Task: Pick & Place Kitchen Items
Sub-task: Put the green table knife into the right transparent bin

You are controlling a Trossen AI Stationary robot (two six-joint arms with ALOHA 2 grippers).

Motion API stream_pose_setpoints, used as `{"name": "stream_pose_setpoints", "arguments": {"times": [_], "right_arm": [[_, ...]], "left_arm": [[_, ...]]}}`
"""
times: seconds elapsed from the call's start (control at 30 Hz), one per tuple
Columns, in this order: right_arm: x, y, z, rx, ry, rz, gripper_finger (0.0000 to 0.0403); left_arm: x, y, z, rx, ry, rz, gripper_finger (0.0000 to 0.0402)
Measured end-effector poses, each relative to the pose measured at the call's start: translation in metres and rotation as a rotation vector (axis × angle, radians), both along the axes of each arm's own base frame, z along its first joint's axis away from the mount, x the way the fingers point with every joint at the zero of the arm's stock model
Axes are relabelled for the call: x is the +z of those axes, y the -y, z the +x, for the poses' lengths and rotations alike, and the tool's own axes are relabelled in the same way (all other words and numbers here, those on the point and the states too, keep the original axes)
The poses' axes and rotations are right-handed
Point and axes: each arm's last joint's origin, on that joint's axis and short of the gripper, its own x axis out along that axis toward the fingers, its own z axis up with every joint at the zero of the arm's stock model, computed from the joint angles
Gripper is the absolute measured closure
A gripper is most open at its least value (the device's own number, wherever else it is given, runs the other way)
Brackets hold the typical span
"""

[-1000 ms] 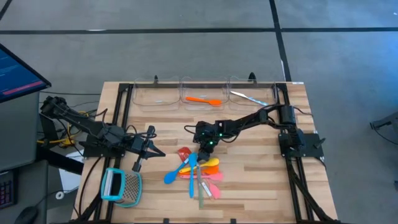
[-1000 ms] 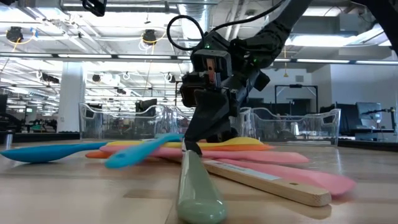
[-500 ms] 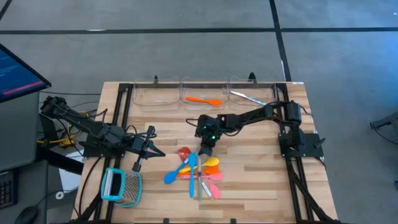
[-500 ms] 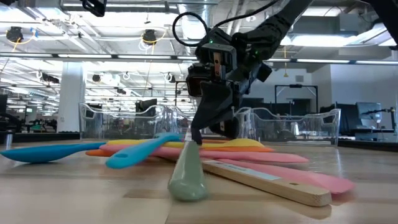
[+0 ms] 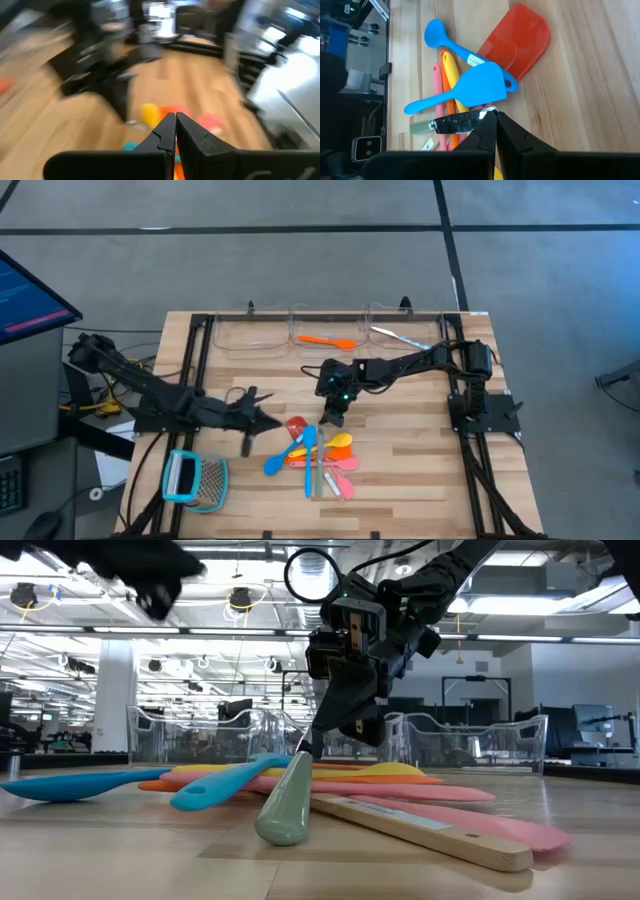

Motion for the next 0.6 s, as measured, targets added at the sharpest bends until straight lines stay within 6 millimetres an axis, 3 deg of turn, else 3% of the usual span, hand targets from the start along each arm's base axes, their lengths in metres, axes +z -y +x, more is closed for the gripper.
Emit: {"name": "stream_pose_setpoints", "arguments": {"times": [0.1,0.27,0.6], "right_arm": [[0.0,0.0,0.0,0.0,0.0,0.0,0.0403],[0.0,-0.001,0.0,0.007,0.003,-0.003,0.0403],[0.002,-0.001,-0.001,0.029,0.021,-0.022,0.0403]], "left_arm": [[-0.014,-0.006,0.013,0.116,-0.047,-0.106,0.0388],[-0.033,-0.021,0.03,0.17,-0.123,-0.291,0.0358],[-0.057,-0.046,0.049,0.171,-0.232,-0.594,0.0268]]}}
